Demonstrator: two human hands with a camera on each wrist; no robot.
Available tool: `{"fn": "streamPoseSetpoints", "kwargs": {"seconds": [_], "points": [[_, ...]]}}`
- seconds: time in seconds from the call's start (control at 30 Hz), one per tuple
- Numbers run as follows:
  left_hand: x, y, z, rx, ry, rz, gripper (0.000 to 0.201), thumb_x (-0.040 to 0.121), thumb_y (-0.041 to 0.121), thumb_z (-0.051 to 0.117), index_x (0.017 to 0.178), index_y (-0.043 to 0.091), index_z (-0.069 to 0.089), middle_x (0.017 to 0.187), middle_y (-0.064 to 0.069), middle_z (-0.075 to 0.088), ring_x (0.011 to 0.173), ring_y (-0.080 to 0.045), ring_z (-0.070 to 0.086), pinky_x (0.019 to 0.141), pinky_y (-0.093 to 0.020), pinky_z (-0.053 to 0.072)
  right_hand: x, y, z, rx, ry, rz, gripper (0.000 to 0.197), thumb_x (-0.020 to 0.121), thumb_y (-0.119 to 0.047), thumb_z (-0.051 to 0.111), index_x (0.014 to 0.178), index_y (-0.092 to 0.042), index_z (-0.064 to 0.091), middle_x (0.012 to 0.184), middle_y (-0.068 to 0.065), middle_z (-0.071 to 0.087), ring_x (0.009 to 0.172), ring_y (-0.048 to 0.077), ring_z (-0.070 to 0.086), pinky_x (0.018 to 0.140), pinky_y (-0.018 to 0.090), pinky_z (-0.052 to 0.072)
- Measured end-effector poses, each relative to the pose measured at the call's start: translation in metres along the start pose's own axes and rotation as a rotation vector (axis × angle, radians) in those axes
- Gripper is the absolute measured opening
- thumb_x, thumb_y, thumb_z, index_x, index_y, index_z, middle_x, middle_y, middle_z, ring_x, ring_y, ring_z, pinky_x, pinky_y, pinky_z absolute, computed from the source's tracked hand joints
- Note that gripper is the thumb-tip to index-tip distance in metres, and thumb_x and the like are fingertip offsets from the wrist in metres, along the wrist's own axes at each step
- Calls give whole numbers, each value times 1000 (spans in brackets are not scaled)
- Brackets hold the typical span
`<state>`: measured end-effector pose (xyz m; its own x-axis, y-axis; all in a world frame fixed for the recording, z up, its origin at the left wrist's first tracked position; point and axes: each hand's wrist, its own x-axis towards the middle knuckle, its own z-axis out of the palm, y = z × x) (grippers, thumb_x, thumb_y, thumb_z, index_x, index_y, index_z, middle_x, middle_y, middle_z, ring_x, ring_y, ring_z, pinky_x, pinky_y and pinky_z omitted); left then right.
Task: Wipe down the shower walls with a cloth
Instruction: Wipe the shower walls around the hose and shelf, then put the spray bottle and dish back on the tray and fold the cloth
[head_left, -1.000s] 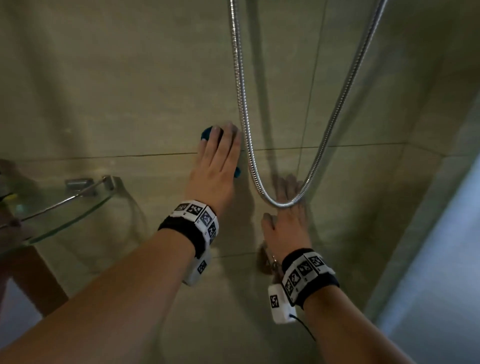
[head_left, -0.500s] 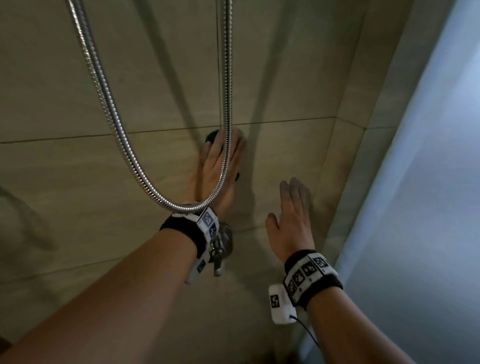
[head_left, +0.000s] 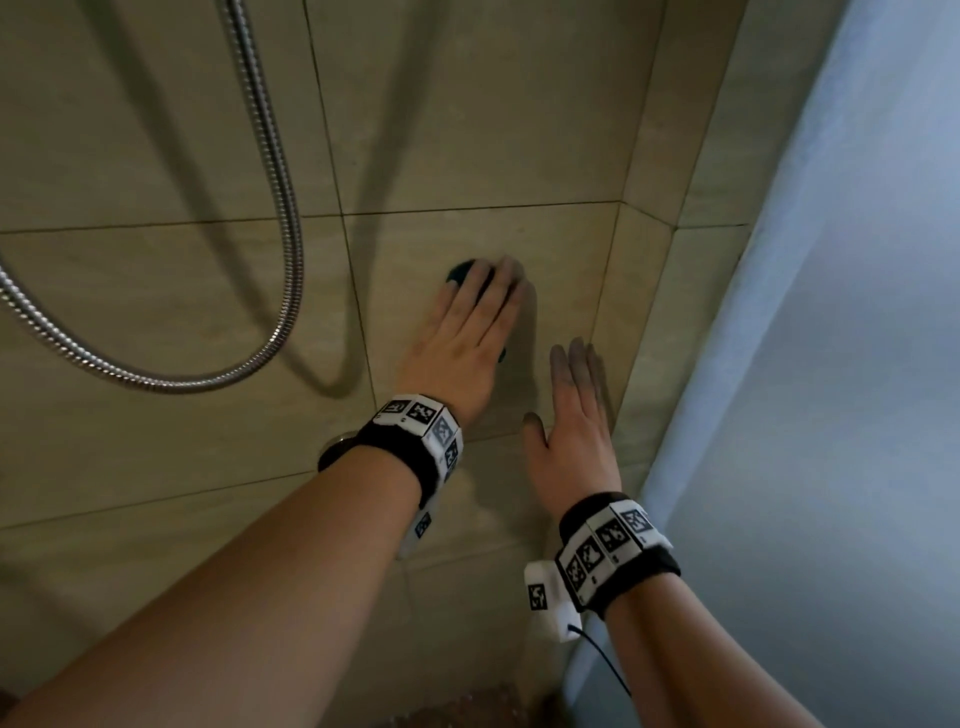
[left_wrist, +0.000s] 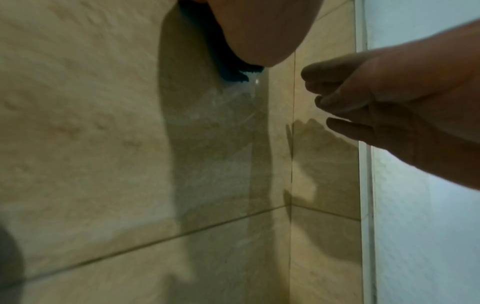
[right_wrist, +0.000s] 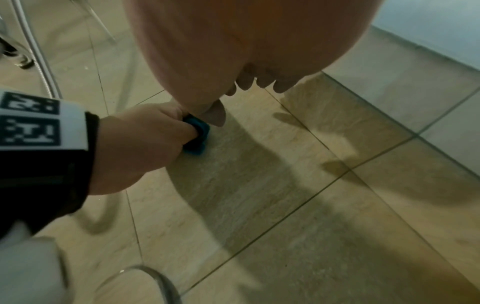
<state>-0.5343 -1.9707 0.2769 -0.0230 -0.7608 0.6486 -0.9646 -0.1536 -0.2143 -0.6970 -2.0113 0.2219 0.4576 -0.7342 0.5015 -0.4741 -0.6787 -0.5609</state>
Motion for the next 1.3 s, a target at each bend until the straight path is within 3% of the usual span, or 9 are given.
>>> {"fn": "streamPoseSetpoints", "kwargs": {"seconds": [0.2,0.37,0.47,0.53,0.67,0.83,0.9,1.1,1.3], "points": [[-21,17,32,-78,-229,159,68,97,21,18,164,15,24,173,-1,8,159,-21,-3,127,-34,-16,-7,14,8,50,-84,69,79,100,-17,51,164,-28,7,171,-14,-5,155,2,-12,126,29,5],[-58,20,47,-153,-547,141,63,108,16,31,167,24,11,173,8,-7,152,-10,-25,115,-24,-31,-20,14,21,133,-179,125,77,101,-23,51,164,-31,8,170,-18,-5,157,5,-3,128,38,17],[-72,22,39,-278,-629,65,78,101,-4,42,167,24,12,174,6,-2,155,-9,-19,124,-27,-18,-22,10,20,173,-203,145,76,101,-25,51,163,-34,8,170,-17,0,156,7,8,126,42,24],[-72,27,18,-460,-600,-120,79,99,-9,41,167,24,15,174,0,13,160,-16,6,129,-30,7,-22,4,18,224,-209,191,72,101,-25,52,162,-34,14,170,-9,16,153,15,25,121,40,32],[-79,30,-27,-726,-395,-595,58,108,9,39,161,32,35,151,-6,56,132,-23,57,104,-18,40,-25,-14,16,422,-183,318,46,103,-26,51,149,-27,48,139,0,60,117,18,59,94,32,49],[-109,11,-62,-882,-244,-935,45,105,15,43,141,34,62,134,4,68,110,-12,67,97,-26,55,-32,-47,27,638,-237,313,18,103,-28,54,107,-32,70,105,-15,69,106,12,65,92,32,51],[-124,3,-82,-867,-201,-1002,42,104,15,45,136,34,66,128,9,69,108,-8,66,88,-14,51,-37,-63,32,719,-284,297,19,101,-29,56,92,-36,71,96,-12,74,98,12,69,92,43,57],[-179,-25,-137,-903,-126,-1176,37,97,25,49,123,36,72,117,15,74,108,-7,68,101,-37,55,-58,-124,48,893,-473,255,19,99,-32,61,103,-25,77,98,-2,78,94,23,73,90,54,59],[-254,-46,-197,-843,-41,-1361,28,92,32,53,104,40,77,104,12,77,99,-12,73,94,-42,60,-111,-203,70,945,-738,87,15,102,-25,62,107,-22,76,103,-1,78,97,19,74,91,43,59]]}}
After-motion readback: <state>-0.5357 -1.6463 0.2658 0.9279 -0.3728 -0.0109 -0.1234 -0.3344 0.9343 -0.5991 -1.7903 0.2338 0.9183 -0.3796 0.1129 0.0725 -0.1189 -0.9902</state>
